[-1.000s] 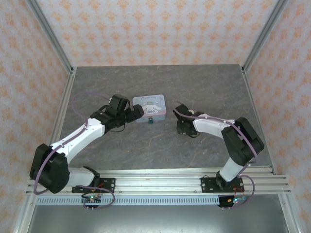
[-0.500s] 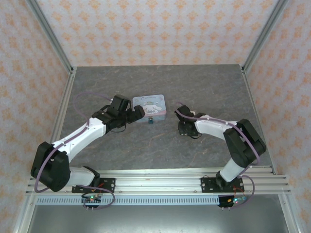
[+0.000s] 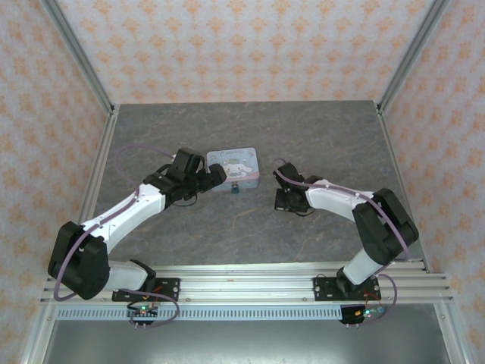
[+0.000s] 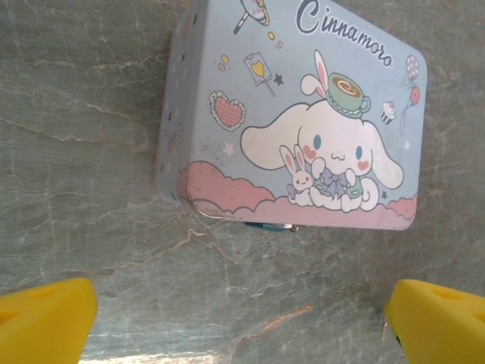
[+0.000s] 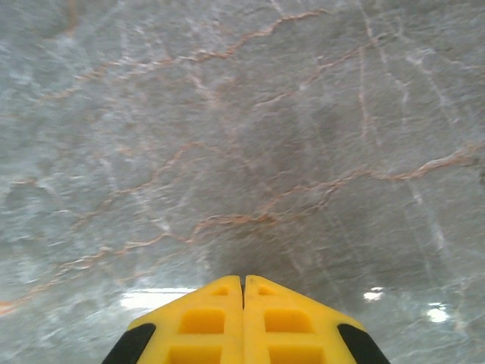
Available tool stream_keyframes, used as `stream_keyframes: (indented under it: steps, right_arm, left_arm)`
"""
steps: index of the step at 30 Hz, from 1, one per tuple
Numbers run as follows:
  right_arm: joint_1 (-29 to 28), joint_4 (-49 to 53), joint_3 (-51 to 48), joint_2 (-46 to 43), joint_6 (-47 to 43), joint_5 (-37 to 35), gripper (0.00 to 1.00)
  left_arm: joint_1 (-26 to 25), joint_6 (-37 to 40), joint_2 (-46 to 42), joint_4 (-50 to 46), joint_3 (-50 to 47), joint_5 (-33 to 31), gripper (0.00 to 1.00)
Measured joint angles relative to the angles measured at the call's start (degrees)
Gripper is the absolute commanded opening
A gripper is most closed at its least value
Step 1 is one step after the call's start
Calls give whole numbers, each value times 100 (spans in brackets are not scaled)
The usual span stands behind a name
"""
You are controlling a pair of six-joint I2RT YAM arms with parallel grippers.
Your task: Unlock the padlock with the key
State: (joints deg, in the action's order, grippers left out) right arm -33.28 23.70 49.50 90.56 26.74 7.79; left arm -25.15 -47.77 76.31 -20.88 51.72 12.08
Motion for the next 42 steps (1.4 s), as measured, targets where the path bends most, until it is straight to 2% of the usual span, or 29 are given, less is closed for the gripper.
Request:
stream_keyframes:
  steps: [6, 10, 11, 12, 13, 14, 15, 18, 26, 42]
  right_arm:
    - [-2, -472, -4, -319, 387, 660, 0]
    - [-7, -557, -7, -321, 507, 839, 0]
    - [-7, -557, -7, -319, 520, 848, 6]
    - [-15, -553, -15, -319, 527, 861, 25]
    - [-22, -538, -22, -319, 540, 872, 41]
    - [-37, -518, -24, -319, 540, 872, 50]
    - [-72, -483, -26, -317, 540, 866, 55]
    - [-201, -345, -28, -317, 492, 782, 55]
    - [-284, 48, -26, -264, 304, 450, 45]
    - [-463, 597, 448, 328, -680, 229, 43]
  left_arm:
    - [0, -479, 72, 363, -39, 262, 100]
    - [0, -645, 101, 446, -90, 319, 100]
    - [0, -660, 101, 450, -92, 323, 100]
    - [0, -675, 101, 470, -98, 339, 100]
    - [0, -684, 101, 496, -116, 348, 100]
    - [0, -688, 101, 507, -131, 361, 100]
    - [0, -691, 101, 520, -155, 363, 100]
    - [0, -726, 101, 529, -216, 363, 100]
    - [0, -728, 101, 529, -249, 363, 100]
    - [0, -726, 210, 529, -249, 363, 100]
